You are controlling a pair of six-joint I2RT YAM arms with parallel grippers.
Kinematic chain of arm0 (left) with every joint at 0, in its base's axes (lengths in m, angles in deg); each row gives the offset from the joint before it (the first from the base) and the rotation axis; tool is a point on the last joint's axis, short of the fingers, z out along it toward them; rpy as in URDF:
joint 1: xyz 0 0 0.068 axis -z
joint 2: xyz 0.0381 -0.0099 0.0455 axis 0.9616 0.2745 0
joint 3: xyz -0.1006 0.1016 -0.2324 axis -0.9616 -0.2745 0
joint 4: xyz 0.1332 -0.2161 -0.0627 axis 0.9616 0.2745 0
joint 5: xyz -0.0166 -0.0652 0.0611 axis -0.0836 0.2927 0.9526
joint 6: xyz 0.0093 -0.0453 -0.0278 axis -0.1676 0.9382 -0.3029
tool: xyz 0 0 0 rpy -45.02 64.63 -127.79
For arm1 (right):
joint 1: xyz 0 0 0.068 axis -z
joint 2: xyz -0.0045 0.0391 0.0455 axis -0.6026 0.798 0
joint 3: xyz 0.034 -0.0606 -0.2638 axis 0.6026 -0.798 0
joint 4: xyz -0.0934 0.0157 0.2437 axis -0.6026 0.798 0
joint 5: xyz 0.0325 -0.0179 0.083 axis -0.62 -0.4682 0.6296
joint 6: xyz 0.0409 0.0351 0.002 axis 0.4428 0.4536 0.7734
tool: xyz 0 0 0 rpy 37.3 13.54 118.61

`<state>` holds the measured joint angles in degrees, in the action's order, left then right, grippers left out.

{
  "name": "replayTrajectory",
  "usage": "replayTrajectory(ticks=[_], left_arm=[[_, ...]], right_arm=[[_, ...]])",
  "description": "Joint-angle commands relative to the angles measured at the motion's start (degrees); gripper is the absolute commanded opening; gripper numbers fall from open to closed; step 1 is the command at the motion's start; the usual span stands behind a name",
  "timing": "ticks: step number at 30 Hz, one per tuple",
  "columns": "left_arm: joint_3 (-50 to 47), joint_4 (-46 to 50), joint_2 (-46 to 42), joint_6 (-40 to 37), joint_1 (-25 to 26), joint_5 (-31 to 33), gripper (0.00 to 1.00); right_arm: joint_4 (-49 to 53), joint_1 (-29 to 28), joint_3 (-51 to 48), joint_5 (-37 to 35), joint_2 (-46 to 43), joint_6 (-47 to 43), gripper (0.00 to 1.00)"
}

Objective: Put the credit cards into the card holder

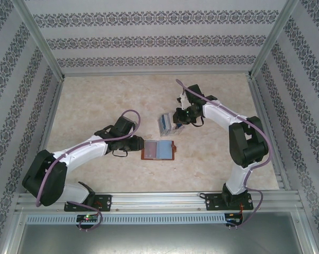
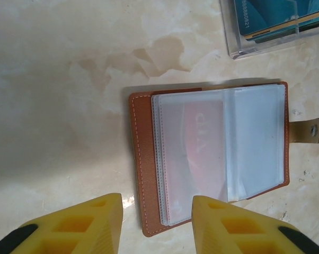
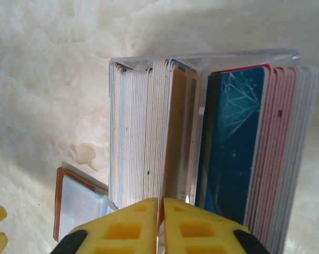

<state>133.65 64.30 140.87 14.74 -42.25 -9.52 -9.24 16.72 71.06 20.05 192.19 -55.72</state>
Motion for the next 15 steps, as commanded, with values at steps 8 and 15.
replayTrajectory(ticks=[8, 15], left_arm=[[1.2, -1.8, 1.1, 0.4, 0.1, -1.6, 0.33], [0.4, -2.1, 1.0, 0.6, 0.1, -1.9, 0.3]], right_arm=[[-0.4, 0.2, -2.0, -0.9, -4.6, -1.2, 0.01], [0.3, -0.3, -3.6, -6.8, -7.4, -1.4, 0.0]])
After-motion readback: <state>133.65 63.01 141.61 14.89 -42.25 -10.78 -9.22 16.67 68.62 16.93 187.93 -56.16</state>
